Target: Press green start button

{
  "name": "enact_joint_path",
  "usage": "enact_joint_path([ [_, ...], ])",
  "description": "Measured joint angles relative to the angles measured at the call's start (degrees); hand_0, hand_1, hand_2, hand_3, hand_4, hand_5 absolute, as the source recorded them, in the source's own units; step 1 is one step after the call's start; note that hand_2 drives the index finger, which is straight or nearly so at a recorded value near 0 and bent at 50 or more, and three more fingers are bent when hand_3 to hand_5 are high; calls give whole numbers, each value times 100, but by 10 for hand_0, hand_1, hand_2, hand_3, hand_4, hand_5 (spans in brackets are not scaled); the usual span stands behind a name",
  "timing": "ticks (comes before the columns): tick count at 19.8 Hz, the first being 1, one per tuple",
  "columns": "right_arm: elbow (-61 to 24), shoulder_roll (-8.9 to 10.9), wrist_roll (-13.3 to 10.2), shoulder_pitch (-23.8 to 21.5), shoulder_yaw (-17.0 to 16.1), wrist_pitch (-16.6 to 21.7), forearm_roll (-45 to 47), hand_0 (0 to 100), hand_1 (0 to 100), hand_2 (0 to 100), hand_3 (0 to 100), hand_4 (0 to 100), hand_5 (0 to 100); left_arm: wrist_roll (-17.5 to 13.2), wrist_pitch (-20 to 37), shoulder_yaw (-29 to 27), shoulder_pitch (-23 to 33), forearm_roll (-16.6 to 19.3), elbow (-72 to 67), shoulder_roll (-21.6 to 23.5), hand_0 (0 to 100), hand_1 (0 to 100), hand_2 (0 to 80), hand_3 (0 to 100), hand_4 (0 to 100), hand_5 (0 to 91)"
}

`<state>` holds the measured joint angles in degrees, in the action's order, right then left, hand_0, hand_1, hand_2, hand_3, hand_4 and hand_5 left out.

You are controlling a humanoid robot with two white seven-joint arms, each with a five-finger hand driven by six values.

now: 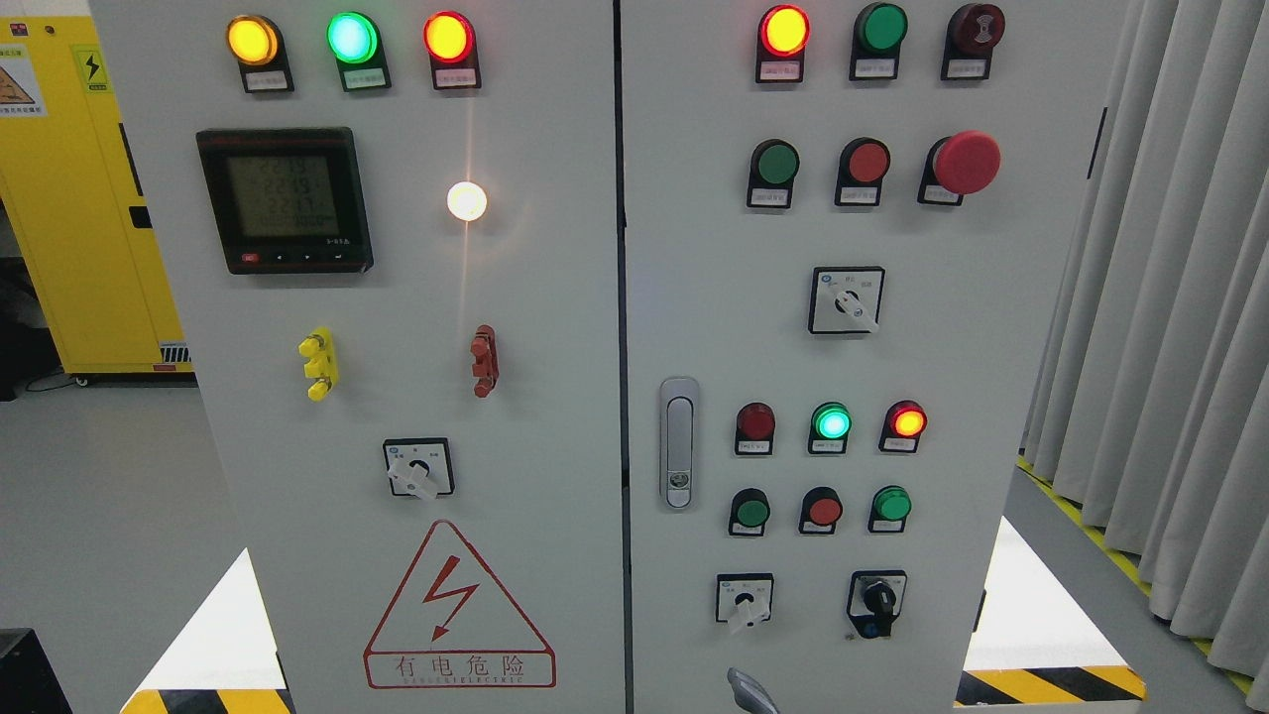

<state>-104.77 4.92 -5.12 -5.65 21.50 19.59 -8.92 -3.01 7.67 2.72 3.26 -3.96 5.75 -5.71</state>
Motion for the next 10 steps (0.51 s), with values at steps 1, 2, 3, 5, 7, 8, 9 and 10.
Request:
enact_joint_path([
  [1, 0, 0, -5, -1, -1, 0, -21, 380, 584, 0, 104, 175, 98, 0, 0, 0, 0, 0, 0, 0, 120, 556, 0, 0, 0, 0],
  [2, 1, 0, -9, -1, -5, 0, -50, 368, 590, 0, 117, 183, 104, 0, 0, 0, 0, 0, 0, 0, 120, 556, 0, 0, 0, 0],
  [3, 2, 0, -15, 0, -9, 0, -87, 367, 590, 0, 121, 186, 106, 0, 0, 0, 0, 0, 0, 0, 120, 556, 0, 0, 0, 0],
  [5, 2, 0, -21, 12, -18, 11, -169, 358, 601, 0, 160, 217, 137, 0, 0, 0, 1, 0, 0, 0, 120, 556, 0, 0, 0, 0],
  [7, 2, 0, -28, 32, -35, 14, -317, 350, 643, 0, 311, 382, 259, 0, 0, 0, 1, 0, 0, 0, 120, 556, 0, 0, 0, 0],
  [8, 4, 0, -33, 50, -54, 15, -423, 337, 700, 0, 523, 653, 565, 0, 0, 0, 1, 0, 0, 0, 120, 556, 0, 0, 0, 0],
  [9, 6, -4, -48, 73, -80, 15, -606, 338, 710, 0, 534, 669, 593, 0, 0, 0, 1, 0, 0, 0, 120, 556, 0, 0, 0, 0],
  [10, 7, -9, -67, 99, -119, 15, -809, 341, 742, 0, 657, 807, 835, 0, 0, 0, 1, 0, 0, 0, 120, 556, 0, 0, 0, 0],
])
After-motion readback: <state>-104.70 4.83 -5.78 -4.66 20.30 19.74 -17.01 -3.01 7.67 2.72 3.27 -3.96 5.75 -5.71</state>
